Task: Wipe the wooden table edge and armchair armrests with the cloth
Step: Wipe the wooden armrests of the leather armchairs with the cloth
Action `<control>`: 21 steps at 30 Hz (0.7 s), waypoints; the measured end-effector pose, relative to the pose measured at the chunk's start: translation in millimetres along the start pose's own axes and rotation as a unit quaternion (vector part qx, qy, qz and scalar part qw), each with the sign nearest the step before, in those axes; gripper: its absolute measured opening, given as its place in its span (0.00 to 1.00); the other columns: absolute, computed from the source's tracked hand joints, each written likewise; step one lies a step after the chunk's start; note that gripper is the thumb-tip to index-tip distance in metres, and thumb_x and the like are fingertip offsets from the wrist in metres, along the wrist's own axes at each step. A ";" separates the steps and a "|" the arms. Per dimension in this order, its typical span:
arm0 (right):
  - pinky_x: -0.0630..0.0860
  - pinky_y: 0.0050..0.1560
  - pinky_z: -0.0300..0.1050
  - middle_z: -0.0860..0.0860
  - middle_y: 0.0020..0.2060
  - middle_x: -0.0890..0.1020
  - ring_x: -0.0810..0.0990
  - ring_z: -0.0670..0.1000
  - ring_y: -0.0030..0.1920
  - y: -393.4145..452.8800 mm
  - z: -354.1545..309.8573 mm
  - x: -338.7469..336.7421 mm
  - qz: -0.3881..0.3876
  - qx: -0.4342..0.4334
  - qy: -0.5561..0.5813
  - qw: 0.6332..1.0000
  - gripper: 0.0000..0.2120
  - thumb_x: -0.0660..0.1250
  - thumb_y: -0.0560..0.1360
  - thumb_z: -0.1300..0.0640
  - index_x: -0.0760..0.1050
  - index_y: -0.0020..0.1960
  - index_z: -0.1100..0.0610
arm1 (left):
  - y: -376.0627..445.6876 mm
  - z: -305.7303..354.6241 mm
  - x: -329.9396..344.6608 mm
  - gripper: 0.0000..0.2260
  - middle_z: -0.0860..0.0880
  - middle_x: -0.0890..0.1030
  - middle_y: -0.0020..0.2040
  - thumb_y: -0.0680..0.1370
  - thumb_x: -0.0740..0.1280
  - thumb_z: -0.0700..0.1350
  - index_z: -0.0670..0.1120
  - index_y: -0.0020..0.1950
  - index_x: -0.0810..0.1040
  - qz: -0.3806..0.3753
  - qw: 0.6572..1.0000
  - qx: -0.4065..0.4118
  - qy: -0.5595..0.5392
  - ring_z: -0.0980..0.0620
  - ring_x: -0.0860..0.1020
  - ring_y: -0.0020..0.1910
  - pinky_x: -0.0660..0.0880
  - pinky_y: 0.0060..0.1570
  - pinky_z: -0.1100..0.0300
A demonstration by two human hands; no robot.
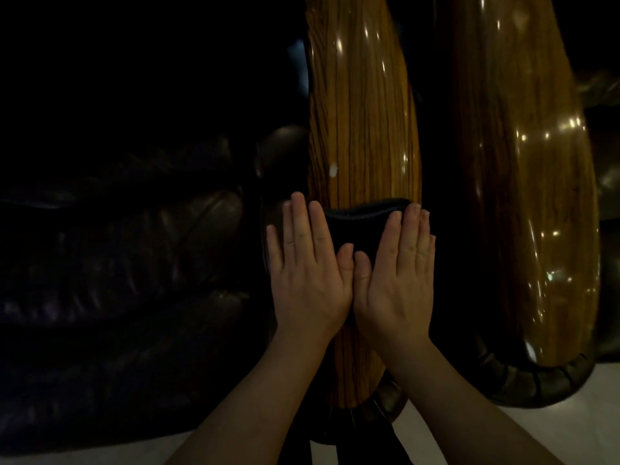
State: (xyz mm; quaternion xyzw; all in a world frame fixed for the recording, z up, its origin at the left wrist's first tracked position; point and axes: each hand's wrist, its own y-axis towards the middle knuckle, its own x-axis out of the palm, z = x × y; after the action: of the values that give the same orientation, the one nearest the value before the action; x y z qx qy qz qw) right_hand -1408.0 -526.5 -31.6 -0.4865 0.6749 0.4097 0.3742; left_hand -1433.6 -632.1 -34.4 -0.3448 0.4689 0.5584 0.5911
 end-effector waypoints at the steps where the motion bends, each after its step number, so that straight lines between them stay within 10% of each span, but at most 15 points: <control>1: 0.55 0.74 0.63 0.63 0.74 0.54 0.53 0.62 0.76 3.2 -0.5 -0.5 0.001 0.000 -0.003 1.000 0.29 0.53 0.82 0.50 0.52 0.75 0.67 | 3.2 0.0 -0.8 0.27 0.37 0.51 0.77 0.83 0.49 0.52 0.37 0.76 0.50 -0.004 1.000 0.000 0.006 0.42 0.49 0.77 0.50 0.73 0.42; 21: 0.49 0.77 0.57 0.62 0.77 0.55 0.50 0.57 0.78 131.9 -14.4 -15.1 -0.043 0.015 -0.009 0.999 0.29 0.49 0.83 0.47 0.52 0.77 0.64 | 128.7 8.4 -21.3 0.28 0.40 0.48 0.78 0.82 0.45 0.54 0.39 0.77 0.46 -0.029 0.999 -0.020 0.004 0.45 0.46 0.77 0.47 0.74 0.46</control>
State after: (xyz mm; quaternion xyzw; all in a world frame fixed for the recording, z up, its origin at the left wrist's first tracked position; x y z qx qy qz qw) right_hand -1532.9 -509.3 12.5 -0.5058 0.6562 0.3872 0.4045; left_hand -1557.3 -613.6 3.2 -0.3721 0.4496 0.5491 0.5983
